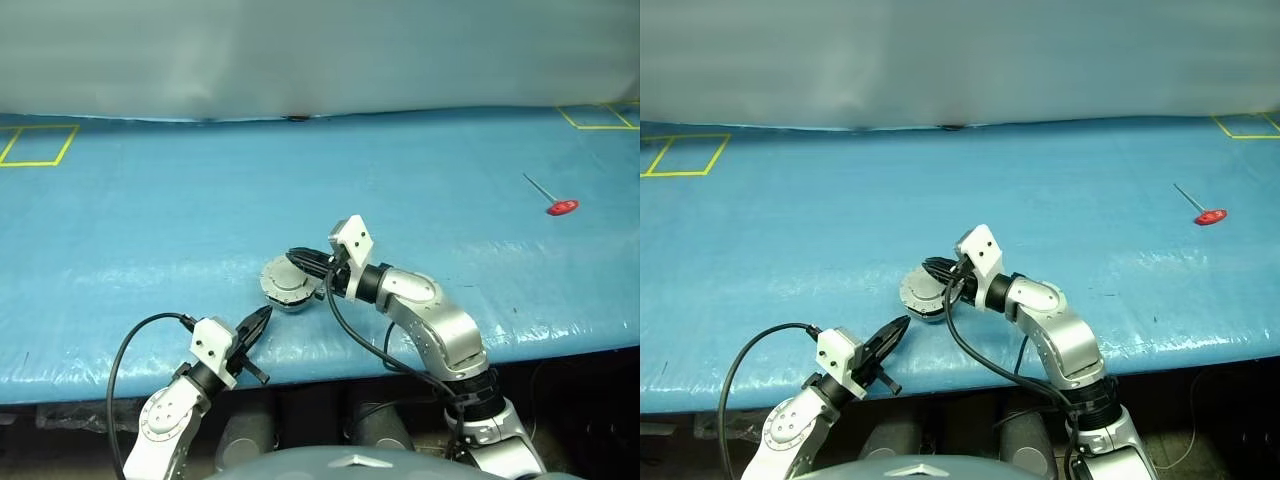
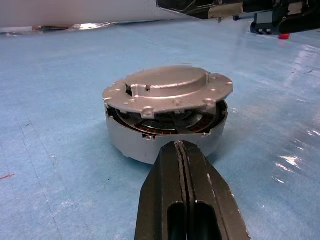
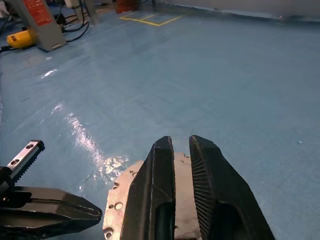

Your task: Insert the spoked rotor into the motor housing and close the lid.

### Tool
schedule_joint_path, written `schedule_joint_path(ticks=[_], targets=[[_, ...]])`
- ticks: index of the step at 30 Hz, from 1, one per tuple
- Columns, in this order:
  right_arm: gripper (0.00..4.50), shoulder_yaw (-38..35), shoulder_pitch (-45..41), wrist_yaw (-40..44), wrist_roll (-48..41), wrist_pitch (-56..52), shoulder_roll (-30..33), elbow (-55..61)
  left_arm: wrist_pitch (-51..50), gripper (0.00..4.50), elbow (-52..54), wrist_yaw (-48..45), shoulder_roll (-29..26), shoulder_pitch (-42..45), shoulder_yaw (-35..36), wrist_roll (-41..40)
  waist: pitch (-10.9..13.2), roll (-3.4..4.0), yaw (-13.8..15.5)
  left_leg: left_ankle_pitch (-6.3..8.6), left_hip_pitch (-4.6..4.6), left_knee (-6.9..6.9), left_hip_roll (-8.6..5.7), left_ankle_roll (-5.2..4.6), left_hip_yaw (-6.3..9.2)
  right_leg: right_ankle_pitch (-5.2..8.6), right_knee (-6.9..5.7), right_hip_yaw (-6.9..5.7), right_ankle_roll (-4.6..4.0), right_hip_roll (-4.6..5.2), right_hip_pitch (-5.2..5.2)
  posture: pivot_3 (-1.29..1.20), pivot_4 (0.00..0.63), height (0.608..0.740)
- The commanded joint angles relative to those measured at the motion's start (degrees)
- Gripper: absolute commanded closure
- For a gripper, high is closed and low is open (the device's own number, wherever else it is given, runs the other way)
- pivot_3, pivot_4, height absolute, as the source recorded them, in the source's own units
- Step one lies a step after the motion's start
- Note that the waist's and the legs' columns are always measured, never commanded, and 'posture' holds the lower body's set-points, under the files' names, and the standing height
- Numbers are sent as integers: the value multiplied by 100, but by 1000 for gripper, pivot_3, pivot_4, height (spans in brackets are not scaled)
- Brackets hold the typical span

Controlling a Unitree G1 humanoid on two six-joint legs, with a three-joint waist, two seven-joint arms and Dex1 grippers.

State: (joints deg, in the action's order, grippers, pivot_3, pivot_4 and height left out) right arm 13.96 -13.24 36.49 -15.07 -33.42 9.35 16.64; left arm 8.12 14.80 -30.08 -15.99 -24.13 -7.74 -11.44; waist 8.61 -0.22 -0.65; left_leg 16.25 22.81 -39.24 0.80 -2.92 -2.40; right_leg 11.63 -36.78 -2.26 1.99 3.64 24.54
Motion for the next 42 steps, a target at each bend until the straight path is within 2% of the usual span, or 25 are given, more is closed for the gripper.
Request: schedule_joint_path(ticks=[1,9,31,42], targets=[[2620,-45,37,-133,-97,215,-54,271,90,4500,171,-36,-31,6,39,-63,0,0,-6,0,0,0,0,0,0,1,0,0,2,-1,0,0,150,740],[7,39,30,-452,-2,370,-174,184,97,4500,269,-15,-58,-151,75,-63,0,0,-3,0,0,1,3,0,0,2,0,0,2,-4,2,0,150,740],[7,465,-262,-1187,549,290,-389,-301,166,4500,140,-78,-13,-127,19,-81,0,0,-3,0,0,1,3,0,0,2,1,0,1,-3,2,0,150,740],[7,721,-149,-1112,608,197,-395,-345,160,4500,109,-83,2,-137,16,-58,0,0,-6,0,0,1,3,0,0,2,0,0,1,-4,3,0,150,740]])
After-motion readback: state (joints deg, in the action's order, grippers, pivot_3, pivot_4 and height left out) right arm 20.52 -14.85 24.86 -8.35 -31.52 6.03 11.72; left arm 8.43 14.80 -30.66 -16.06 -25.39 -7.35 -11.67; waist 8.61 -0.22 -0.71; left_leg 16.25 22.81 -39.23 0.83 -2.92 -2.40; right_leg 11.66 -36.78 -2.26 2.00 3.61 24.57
